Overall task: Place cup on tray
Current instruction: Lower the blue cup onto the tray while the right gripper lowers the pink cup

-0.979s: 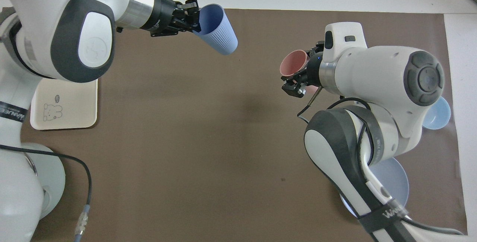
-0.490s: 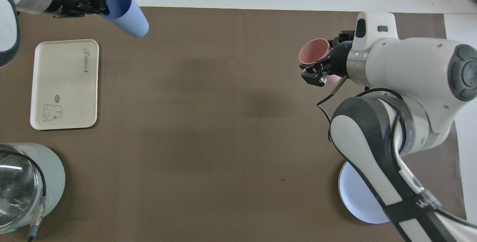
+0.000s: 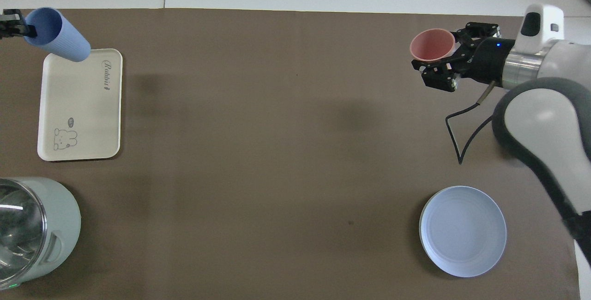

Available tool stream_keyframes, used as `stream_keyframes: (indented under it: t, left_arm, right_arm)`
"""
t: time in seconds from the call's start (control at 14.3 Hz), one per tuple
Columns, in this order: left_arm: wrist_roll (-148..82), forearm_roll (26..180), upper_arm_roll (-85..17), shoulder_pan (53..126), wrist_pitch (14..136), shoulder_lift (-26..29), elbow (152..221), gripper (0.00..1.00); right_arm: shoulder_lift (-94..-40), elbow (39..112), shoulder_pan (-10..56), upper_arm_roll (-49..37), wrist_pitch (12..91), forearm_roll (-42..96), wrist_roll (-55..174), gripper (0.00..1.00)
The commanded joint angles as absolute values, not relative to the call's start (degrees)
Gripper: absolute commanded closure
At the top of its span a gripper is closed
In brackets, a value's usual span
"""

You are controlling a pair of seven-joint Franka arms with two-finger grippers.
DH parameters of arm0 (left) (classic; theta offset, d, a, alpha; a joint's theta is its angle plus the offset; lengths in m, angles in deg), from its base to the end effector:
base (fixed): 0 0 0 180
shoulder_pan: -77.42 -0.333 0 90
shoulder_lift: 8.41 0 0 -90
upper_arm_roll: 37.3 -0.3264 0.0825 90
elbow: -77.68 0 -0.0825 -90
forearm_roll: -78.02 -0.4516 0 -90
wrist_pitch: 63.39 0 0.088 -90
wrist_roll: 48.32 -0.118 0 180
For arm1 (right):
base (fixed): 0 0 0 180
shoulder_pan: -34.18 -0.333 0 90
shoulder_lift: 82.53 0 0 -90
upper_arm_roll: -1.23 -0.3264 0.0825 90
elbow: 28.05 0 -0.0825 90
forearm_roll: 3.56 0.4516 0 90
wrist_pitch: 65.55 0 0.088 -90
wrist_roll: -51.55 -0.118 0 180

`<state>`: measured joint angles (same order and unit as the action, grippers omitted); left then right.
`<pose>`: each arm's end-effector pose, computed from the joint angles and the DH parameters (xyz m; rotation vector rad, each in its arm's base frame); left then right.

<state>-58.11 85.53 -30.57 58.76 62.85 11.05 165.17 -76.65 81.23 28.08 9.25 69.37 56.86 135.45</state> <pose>0.7468 0.1631 0.4803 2.9989 0.1654 0.5484 0.6868 -0.0021 0.4608 -2.3359 -0.9629 -1.0842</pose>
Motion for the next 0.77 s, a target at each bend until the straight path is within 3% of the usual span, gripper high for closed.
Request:
stream_keyframes:
  t: [0.0, 0.21, 0.49, 0.7]
  left_arm:
    - [-58.61, 84.7, -29.83, 58.53, 66.86, 8.47, 171.27, 1.0]
    - [-58.69, 84.88, -29.83, 57.3, 71.77, 9.86, 175.49, 1.0]
    - [-60.27, 85.14, -29.75, 55.46, 74.51, 13.47, 175.76, 1.0]
    - [-62.29, 85.41, -29.66, 53.87, 74.87, 14.62, 175.68, 0.96]
  right_arm:
    - [-77.0, 85.14, 32.49, 8.53, 65.77, 68.48, 145.83, 1.0]
    - [-73.49, 85.41, 36.19, 8.53, 60.76, 75.51, 154.52, 1.0]
    - [-69.89, 85.59, 38.91, 8.53, 56.55, 80.55, 161.93, 1.0]
    - [-63.05, 85.5, 41.81, 8.53, 48.39, 88.79, 174.38, 1.0]
